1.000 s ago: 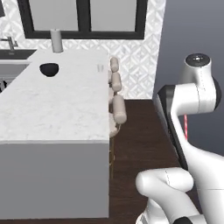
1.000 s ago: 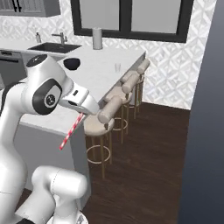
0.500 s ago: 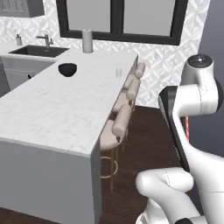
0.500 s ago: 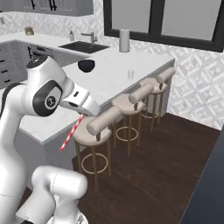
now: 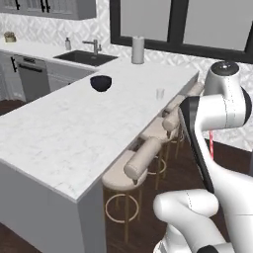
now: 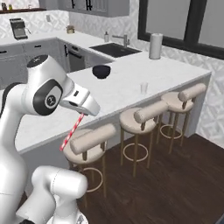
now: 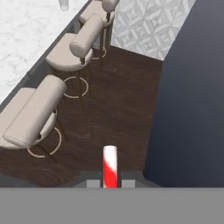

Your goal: Take a straw from the drawer in front and place it inside the glass cup on the dining counter.

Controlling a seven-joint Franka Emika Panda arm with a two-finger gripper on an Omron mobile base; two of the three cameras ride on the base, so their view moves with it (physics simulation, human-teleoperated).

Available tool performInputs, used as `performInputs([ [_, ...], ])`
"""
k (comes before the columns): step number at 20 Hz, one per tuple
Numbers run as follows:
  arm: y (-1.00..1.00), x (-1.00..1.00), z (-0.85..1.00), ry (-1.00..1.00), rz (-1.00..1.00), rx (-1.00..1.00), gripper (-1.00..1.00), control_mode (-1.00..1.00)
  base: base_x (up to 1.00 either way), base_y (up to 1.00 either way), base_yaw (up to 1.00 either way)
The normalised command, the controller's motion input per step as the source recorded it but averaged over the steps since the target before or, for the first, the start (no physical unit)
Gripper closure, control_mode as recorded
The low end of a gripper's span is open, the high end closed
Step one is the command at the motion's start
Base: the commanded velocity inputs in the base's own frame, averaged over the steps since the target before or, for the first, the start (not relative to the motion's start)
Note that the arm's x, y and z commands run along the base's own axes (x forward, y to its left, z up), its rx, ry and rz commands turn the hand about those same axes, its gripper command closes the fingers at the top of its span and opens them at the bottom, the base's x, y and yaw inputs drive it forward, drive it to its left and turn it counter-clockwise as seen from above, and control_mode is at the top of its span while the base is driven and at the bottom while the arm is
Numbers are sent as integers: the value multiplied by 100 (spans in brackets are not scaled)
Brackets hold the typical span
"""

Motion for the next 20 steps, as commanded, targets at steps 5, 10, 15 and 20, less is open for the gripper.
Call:
performInputs([
  [5,0,0,0,0,0,0,100,100,34,-85,52],
  [10,0,0,0,0,0,0,100,100,19,-91,53],
  [15,0,0,0,0,0,0,100,100,9,-100,51],
  [20,0,0,0,0,0,0,100,100,5,-100,50],
])
